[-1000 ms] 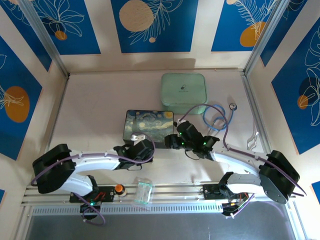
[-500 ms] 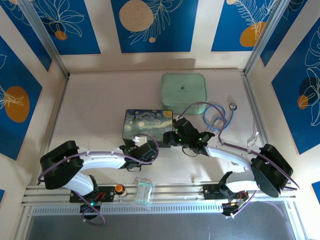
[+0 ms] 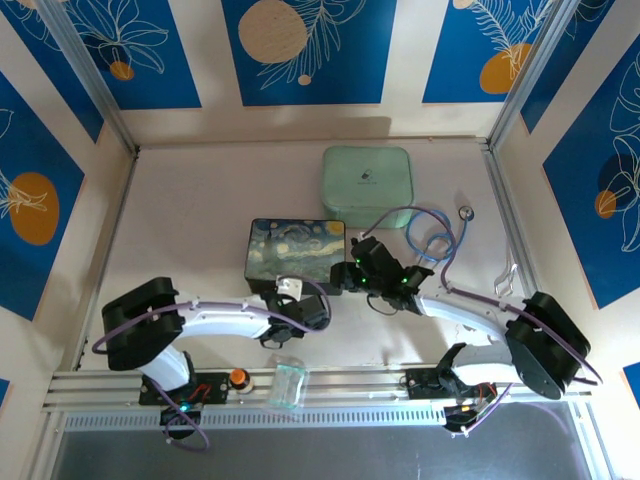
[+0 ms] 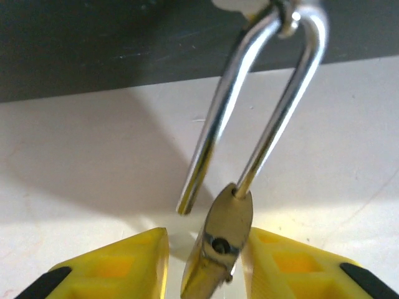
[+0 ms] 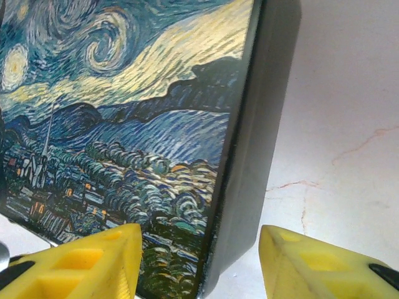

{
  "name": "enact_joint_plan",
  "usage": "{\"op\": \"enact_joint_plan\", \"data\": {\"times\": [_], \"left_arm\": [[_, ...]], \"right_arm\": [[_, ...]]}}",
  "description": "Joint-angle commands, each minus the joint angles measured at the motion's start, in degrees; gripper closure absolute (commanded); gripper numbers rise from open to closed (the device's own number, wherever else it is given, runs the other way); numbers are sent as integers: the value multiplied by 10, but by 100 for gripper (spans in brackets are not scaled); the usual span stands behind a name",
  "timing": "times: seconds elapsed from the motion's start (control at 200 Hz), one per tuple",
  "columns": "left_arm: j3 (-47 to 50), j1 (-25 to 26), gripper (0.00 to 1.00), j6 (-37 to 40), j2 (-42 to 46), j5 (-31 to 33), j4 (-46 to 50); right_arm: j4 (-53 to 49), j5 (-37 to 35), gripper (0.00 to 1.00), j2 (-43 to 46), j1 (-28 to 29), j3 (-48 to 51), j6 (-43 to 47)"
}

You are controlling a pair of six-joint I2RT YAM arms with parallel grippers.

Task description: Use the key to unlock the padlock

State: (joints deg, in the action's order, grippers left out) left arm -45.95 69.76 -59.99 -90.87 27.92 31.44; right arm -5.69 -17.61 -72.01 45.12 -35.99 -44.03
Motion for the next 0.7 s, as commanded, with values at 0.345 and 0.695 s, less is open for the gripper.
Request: {"op": "enact_joint_plan", "data": {"times": [0.345, 0.695], "left_arm": [[-96, 34, 78, 6, -75, 87, 132], [-106, 55, 68, 20, -45, 39, 99]], "right_arm": [[-13, -41, 49, 38, -3, 46, -27], [-17, -41, 49, 50, -3, 57, -32]]}}
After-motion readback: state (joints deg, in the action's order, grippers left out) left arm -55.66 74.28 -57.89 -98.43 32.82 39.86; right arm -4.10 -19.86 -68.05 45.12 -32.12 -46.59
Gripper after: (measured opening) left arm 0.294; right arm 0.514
